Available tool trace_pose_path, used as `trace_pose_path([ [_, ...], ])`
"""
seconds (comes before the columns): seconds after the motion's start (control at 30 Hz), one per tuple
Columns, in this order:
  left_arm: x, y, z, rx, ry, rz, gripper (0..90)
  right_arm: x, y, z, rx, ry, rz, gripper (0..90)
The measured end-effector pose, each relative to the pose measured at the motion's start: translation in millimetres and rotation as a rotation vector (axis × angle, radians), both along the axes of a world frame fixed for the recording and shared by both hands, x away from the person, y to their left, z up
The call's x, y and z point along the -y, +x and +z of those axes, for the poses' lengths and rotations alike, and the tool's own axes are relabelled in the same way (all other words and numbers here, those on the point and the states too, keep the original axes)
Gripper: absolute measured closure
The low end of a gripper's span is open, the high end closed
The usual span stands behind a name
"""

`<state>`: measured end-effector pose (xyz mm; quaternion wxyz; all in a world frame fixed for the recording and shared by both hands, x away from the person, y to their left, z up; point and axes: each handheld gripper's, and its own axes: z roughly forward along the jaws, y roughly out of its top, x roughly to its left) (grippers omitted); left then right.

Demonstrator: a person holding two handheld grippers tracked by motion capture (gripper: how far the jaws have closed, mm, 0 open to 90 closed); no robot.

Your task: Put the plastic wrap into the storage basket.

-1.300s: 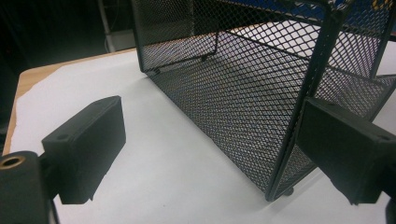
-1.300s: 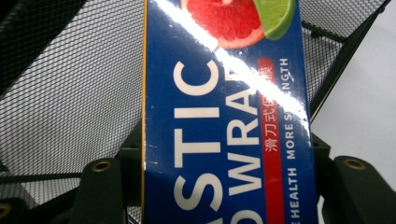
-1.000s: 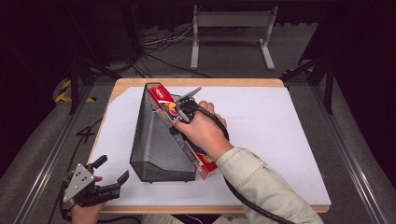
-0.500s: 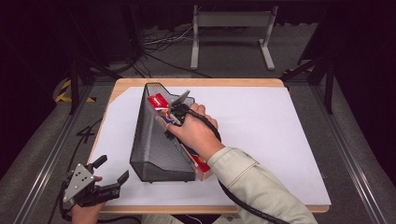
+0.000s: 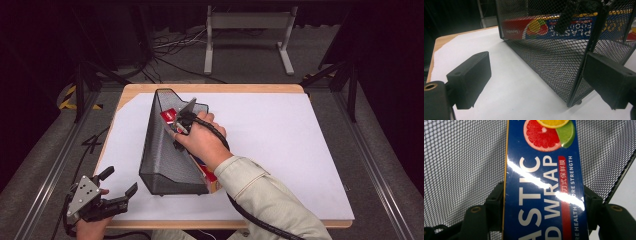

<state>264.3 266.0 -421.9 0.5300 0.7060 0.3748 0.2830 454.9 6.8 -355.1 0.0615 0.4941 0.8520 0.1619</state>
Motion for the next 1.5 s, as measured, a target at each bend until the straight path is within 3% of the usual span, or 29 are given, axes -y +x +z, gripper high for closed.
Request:
trace_pose_path([
  [0.17,-0.1,0.0,0.1,-0.001,-0.006,0.002,9.2,-2.4,1.0,1.3,-0.004,-0.004,-0.009,35.8],
  [0.27,0.4,0.2,0.3,-0.001,-0.001,0.002,9.2,-3.5,0.8,6.9,0.03,0.015,0.0,31.5],
  [0.5,0.2,0.2,0.4,-0.001,-0.003,0.002,9.2,-0.7,-0.2,8.3,0.044,0.021,0.035,25.1],
  [0.6,0.6,0.9,0.2,-0.001,-0.002,0.0,9.2,4.1,-2.3,18.5,0.096,0.051,0.057,22.8],
  [0.9,0.0,0.0,0.3,-0.001,0.001,0.002,9.2,17.0,-13.6,51.1,0.194,0.167,0.126,18.6],
  [1.03,0.2,-0.2,0.2,0.0,-0.006,0.005,9.2,28.2,-20.0,61.4,0.288,0.238,0.203,17.4],
  [1.2,1.9,0.8,0.5,0.002,-0.002,0.003,9.2,45.8,-28.0,76.4,0.397,0.315,0.253,16.6],
  [1.5,2.9,1.5,0.5,-0.001,-0.001,-0.001,9.2,73.0,-43.8,94.1,0.476,0.383,0.302,15.6],
])
